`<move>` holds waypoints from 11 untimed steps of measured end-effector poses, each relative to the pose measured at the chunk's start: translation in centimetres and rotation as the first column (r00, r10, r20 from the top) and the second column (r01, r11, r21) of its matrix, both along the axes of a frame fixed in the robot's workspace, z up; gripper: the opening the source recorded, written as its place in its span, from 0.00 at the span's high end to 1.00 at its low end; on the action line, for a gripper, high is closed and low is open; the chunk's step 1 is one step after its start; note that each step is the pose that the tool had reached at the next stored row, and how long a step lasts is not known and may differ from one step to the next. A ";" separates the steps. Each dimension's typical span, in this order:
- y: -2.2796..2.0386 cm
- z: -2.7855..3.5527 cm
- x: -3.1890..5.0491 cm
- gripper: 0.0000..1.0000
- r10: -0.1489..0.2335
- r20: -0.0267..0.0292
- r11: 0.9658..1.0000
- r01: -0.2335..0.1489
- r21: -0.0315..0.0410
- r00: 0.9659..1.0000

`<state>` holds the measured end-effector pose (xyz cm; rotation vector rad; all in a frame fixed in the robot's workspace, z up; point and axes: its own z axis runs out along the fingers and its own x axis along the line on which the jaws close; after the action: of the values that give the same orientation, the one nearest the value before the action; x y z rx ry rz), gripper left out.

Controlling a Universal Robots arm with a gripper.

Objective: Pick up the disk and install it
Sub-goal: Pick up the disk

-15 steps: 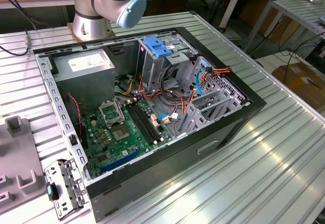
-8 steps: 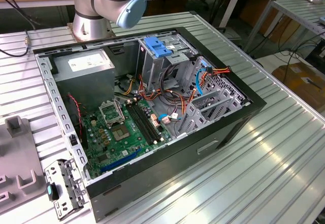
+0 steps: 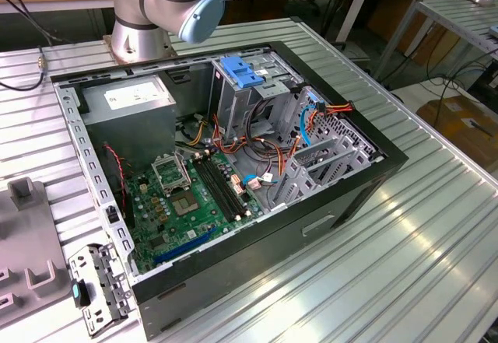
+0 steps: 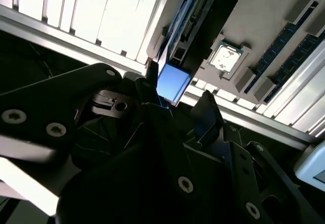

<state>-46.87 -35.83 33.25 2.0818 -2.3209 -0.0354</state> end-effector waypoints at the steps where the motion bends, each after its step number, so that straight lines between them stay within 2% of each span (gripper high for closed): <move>1: 0.00 -0.12 0.00 0.46 0.007 0.000 1.000 -0.007 0.000 1.000; 6: 0.00 -0.85 0.00 0.46 0.058 0.000 0.998 -0.058 0.000 0.998; 11: -0.01 -1.80 0.00 0.46 0.062 0.001 0.998 -0.062 0.000 0.998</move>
<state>-46.87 -35.84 31.45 2.1523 -2.2557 -0.0336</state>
